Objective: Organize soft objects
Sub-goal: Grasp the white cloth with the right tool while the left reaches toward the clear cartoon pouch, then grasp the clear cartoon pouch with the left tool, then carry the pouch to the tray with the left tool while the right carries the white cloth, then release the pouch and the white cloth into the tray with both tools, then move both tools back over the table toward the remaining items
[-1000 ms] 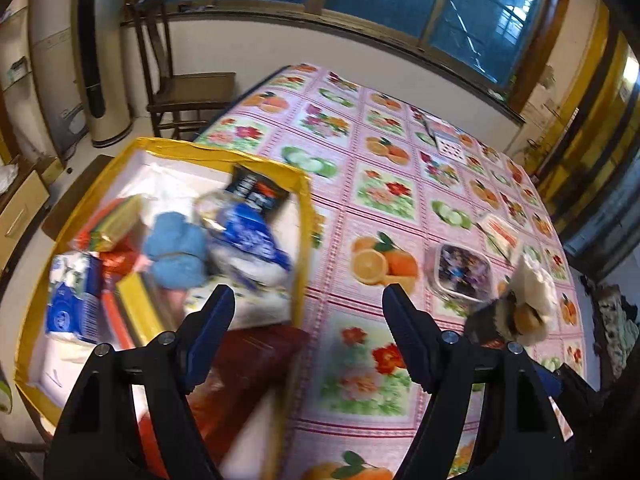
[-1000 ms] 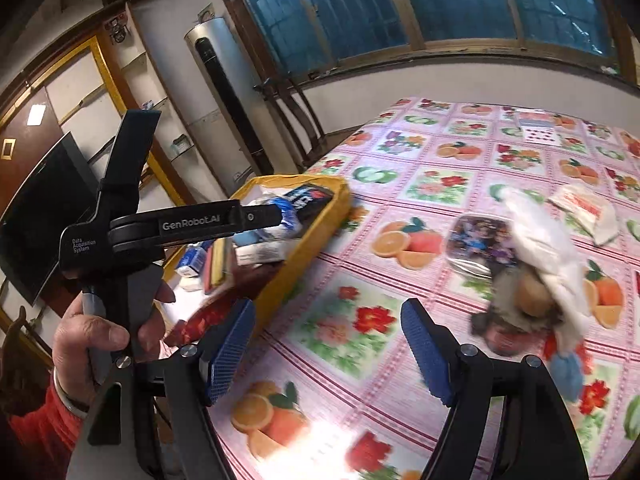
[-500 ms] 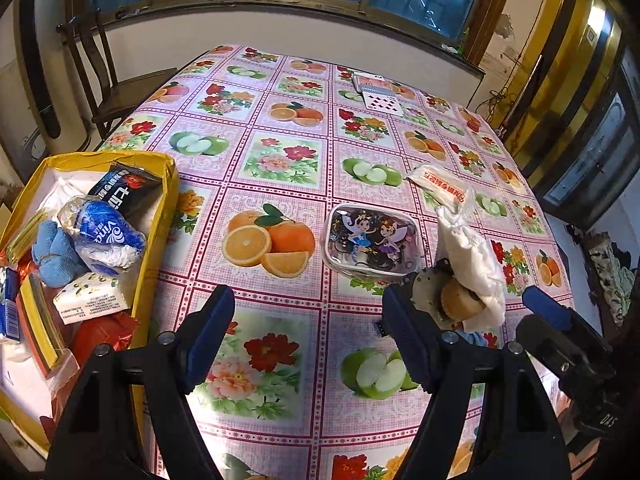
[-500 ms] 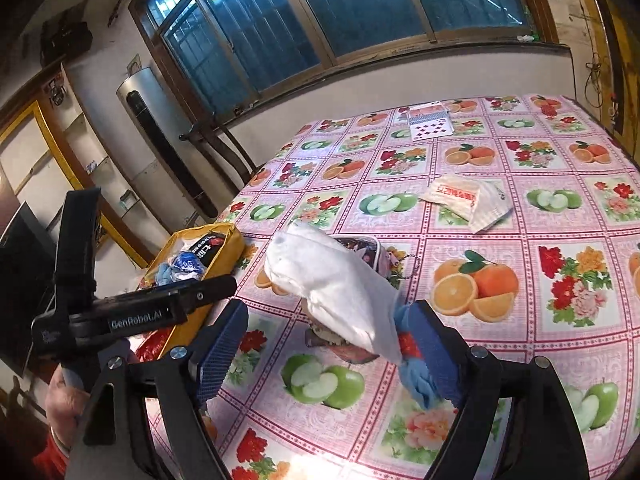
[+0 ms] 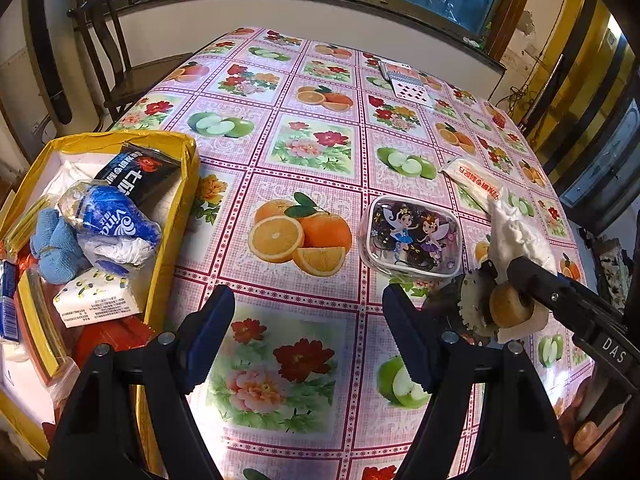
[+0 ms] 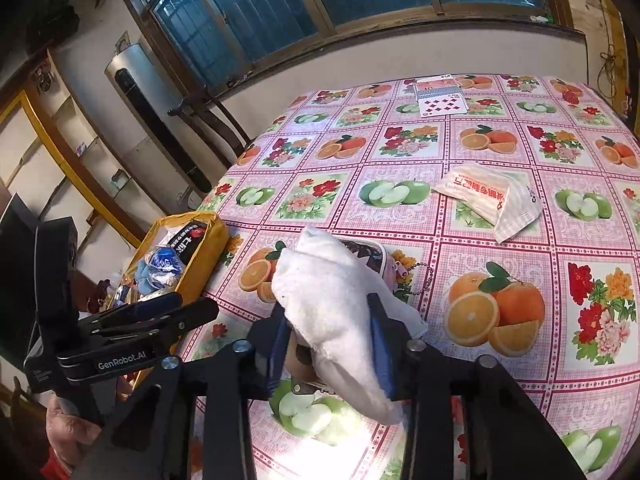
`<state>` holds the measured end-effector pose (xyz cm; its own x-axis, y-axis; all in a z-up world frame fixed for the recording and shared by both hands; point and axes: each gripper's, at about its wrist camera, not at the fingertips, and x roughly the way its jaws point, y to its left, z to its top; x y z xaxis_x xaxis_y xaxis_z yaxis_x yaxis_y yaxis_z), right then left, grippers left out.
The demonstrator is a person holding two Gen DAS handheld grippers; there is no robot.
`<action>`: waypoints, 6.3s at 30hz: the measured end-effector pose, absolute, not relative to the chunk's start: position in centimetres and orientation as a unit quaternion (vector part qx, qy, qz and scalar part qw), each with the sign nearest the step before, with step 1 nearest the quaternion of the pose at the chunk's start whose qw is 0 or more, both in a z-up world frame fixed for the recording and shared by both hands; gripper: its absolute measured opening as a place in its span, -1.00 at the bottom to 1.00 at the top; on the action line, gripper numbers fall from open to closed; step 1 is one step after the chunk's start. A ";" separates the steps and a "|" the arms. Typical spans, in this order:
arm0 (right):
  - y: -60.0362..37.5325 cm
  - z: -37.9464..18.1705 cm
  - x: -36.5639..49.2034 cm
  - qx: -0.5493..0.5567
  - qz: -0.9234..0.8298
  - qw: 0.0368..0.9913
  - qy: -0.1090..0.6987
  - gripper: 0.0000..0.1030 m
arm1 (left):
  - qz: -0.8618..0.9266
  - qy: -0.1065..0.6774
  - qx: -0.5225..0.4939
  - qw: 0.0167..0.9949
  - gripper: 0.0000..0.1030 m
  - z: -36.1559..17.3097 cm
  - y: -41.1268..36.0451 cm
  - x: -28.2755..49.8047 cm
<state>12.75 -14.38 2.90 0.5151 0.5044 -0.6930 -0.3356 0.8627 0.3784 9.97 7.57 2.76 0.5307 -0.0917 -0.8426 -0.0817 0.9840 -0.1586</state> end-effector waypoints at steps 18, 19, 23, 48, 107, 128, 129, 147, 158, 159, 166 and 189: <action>-21.1 1.7 10.7 0.160 0.225 0.864 0.420 -0.45 | -0.068 0.540 -0.107 0.832 0.48 1.2 4.3 16.7; -21.2 1.6 10.7 0.161 0.226 0.864 0.421 -0.44 | -0.078 0.541 -0.101 0.832 0.48 1.3 3.8 17.0; -21.5 1.2 10.6 0.167 0.230 0.862 0.421 -0.43 | -0.109 0.553 -0.097 0.820 0.50 1.0 2.3 18.4; -21.5 0.7 11.4 0.181 0.245 0.852 0.426 -0.40 | -0.177 0.577 -0.008 0.797 0.54 -0.6 -3.5 25.4; -19.9 0.8 10.8 0.163 0.244 0.860 0.417 -0.36 | -0.272 0.584 0.268 0.717 0.60 -2.6 1.6 11.5; -21.4 2.3 7.5 0.338 0.352 0.769 0.413 -0.44 | -0.207 0.536 -0.056 0.816 0.56 1.5 6.8 7.7; -20.9 2.5 7.5 0.346 0.361 0.761 0.414 -0.44 | -0.205 0.531 -0.062 0.820 0.56 2.0 7.1 7.5; 9.9 4.7 15.4 0.219 0.458 0.704 0.497 -0.38 | 0.020 0.495 -0.137 0.858 0.57 4.8 29.3 4.6; 16.2 4.2 12.5 0.110 0.454 0.751 0.467 0.21 | 0.086 0.477 -0.159 0.860 0.60 2.7 32.2 2.5; 15.8 5.0 12.0 0.101 0.457 0.760 0.451 0.41 | 0.090 0.471 -0.165 0.862 0.60 2.9 32.5 2.4; 10.8 7.9 9.0 0.100 0.465 0.775 0.417 0.54 | 0.066 0.441 -0.194 0.874 0.63 4.6 31.7 1.8; -19.2 5.9 4.3 0.163 0.288 0.855 0.398 0.79 | 0.049 0.434 -0.141 0.888 0.66 7.1 22.1 2.1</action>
<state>4.30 -19.18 5.94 0.5164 0.6232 -0.5873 -0.3634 0.7805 0.5087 2.12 22.13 7.12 0.6182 -0.0357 -0.7852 -0.2097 0.9553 -0.2086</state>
